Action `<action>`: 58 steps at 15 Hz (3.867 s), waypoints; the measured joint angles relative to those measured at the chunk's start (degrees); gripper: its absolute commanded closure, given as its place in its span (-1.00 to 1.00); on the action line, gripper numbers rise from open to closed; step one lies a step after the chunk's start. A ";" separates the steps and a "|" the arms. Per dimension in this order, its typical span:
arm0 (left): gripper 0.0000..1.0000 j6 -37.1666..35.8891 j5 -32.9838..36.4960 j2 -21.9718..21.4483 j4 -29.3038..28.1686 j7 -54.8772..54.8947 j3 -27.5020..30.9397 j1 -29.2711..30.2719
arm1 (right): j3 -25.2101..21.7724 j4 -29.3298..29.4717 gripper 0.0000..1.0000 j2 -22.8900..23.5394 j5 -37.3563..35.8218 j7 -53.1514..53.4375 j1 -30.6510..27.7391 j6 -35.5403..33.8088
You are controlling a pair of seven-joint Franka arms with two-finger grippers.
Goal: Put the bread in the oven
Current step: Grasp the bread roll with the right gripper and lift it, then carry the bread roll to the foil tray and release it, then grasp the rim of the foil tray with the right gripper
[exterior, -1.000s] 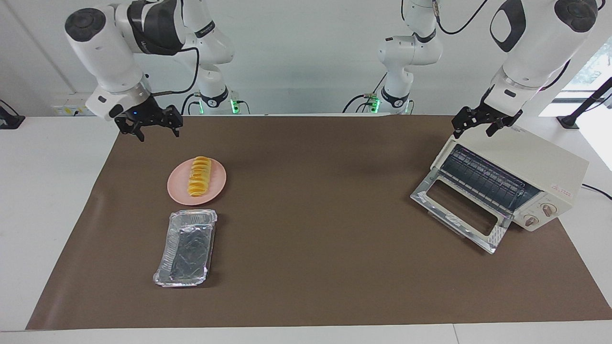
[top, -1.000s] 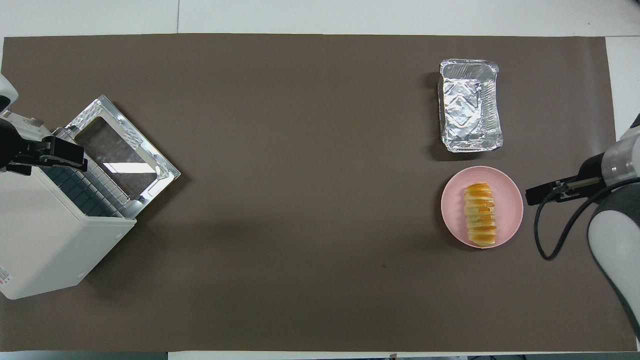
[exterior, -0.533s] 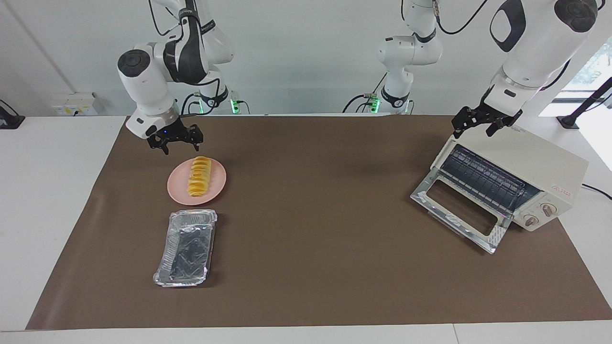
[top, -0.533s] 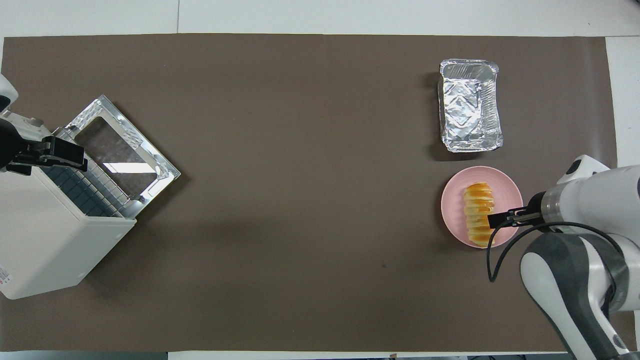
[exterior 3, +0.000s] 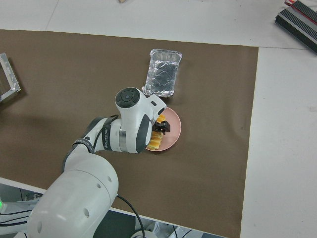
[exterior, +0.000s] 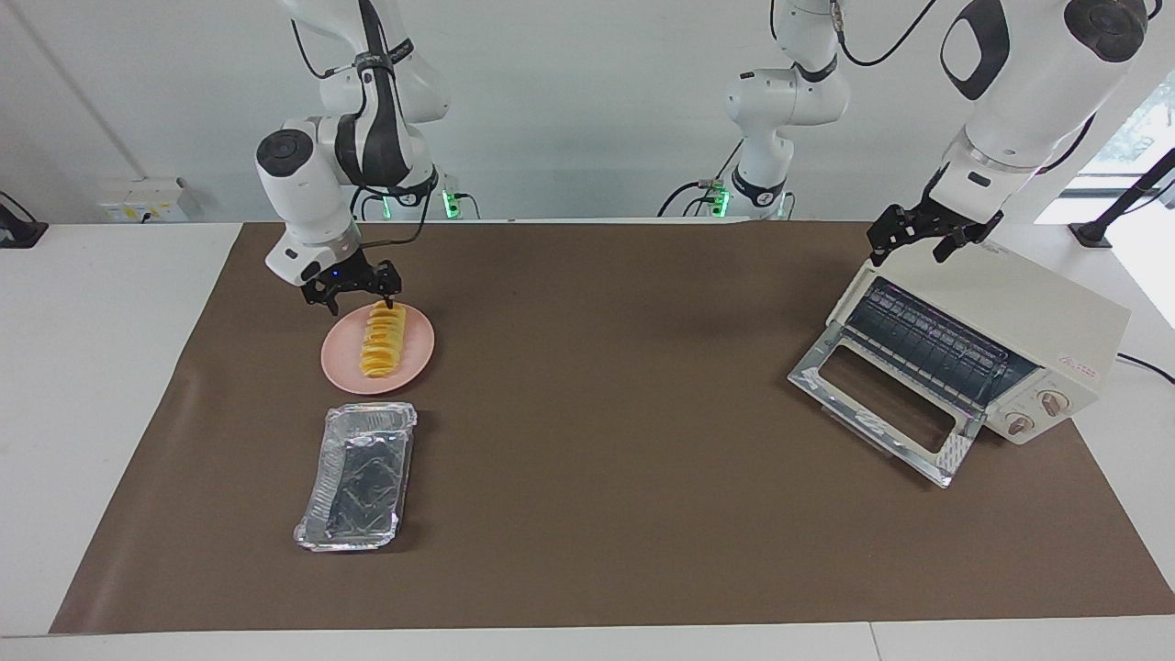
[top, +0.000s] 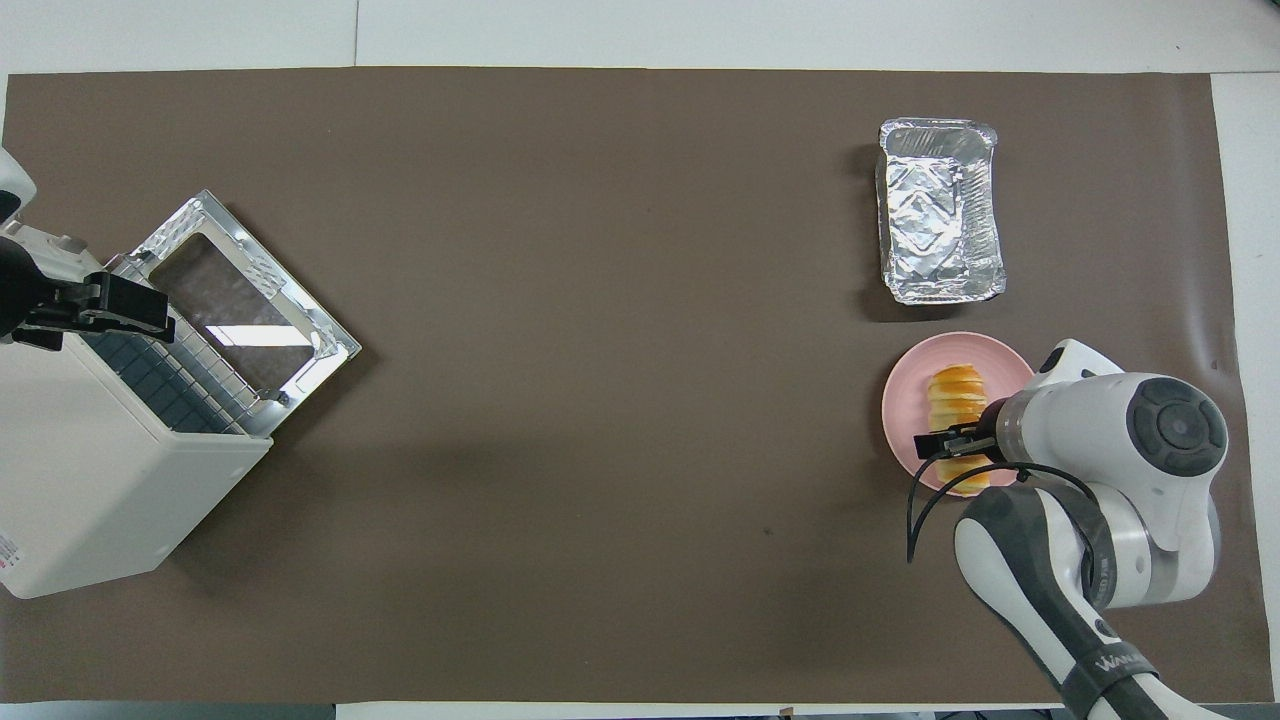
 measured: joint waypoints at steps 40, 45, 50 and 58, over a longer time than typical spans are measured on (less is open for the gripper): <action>-1.00 0.14 0.00 0.00 0.00 -0.01 0.00 0.00 | 0.02 57.91 1.00 36.23 -0.14 -0.52 0.02 -17.97; -1.00 0.14 0.00 0.00 0.00 -0.01 0.00 0.00 | 0.01 56.65 -0.99 37.79 -0.16 -0.53 0.20 -15.39; -1.00 0.21 0.00 0.00 0.00 -0.01 0.00 0.00 | -0.44 57.16 -1.00 37.11 -0.19 -0.85 -0.35 -17.35; -1.00 0.39 0.00 0.00 0.00 -0.01 0.00 0.00 | -0.89 59.41 -1.00 35.13 -0.29 -10.67 -3.95 -19.09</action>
